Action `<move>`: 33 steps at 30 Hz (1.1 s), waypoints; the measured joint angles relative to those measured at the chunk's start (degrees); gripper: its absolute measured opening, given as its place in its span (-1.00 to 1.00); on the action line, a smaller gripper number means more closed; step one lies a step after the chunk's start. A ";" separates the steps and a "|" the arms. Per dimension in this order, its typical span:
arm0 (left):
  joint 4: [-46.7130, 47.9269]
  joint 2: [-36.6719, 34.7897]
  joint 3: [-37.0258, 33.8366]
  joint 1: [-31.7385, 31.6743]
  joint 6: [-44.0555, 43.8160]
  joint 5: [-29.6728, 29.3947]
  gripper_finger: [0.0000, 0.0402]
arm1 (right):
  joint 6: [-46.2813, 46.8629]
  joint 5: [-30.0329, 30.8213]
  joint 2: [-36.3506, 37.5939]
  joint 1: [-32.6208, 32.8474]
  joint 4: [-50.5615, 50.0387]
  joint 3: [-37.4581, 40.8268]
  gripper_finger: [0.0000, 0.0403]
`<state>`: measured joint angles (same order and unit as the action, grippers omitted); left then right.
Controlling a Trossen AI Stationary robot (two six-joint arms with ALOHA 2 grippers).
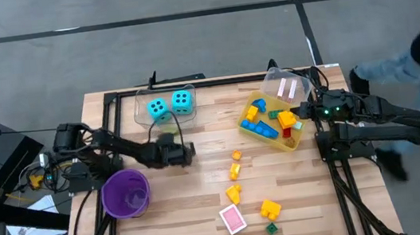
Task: Pick & Place Toys
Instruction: Put the green game piece into the yellow bin
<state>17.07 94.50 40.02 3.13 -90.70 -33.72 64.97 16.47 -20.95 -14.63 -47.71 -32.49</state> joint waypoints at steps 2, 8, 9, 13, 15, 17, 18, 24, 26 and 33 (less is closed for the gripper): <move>0.34 -1.64 1.83 4.32 -0.06 0.79 -1.00 | 0.00 0.00 0.02 0.00 0.01 0.02 -0.22; 20.46 -8.39 8.28 12.47 -10.35 -9.75 -1.00 | 0.00 0.32 0.01 0.00 0.03 0.00 -0.22; 24.71 -9.31 8.41 12.24 -13.53 -11.35 -1.00 | 0.00 0.51 0.00 0.00 0.05 0.02 -0.22; 29.66 -9.92 6.86 7.54 -16.74 -10.96 -1.00 | -0.08 1.72 -0.04 -0.02 0.10 0.01 -0.22; 24.68 -9.52 5.31 4.57 -13.64 -9.49 -1.00 | -0.45 1.84 -0.04 -0.02 0.12 0.02 -0.22; 17.82 -9.26 3.46 1.60 -10.00 -7.86 -1.00 | -0.44 1.84 -0.04 0.00 0.20 0.01 -0.22; 14.97 -9.29 2.56 0.23 -8.82 -7.41 -1.00 | -0.31 1.81 -0.04 0.00 0.27 0.01 -0.22; 7.51 -9.32 -0.15 -6.01 -7.10 -5.78 -1.00 | 2.01 1.77 -0.03 0.02 0.25 0.00 -0.22; 7.33 -9.38 -0.24 -6.77 -4.42 -4.49 -1.00 | 2.09 1.75 -0.04 0.02 0.23 0.01 -0.22; 7.03 -7.91 -0.30 -8.39 -1.49 -5.41 -1.00 | 2.12 1.68 -0.04 0.04 0.25 0.01 -0.22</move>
<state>24.10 86.59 39.73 -5.26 -92.19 -39.13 67.09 18.15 -20.99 -14.59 -47.46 -32.48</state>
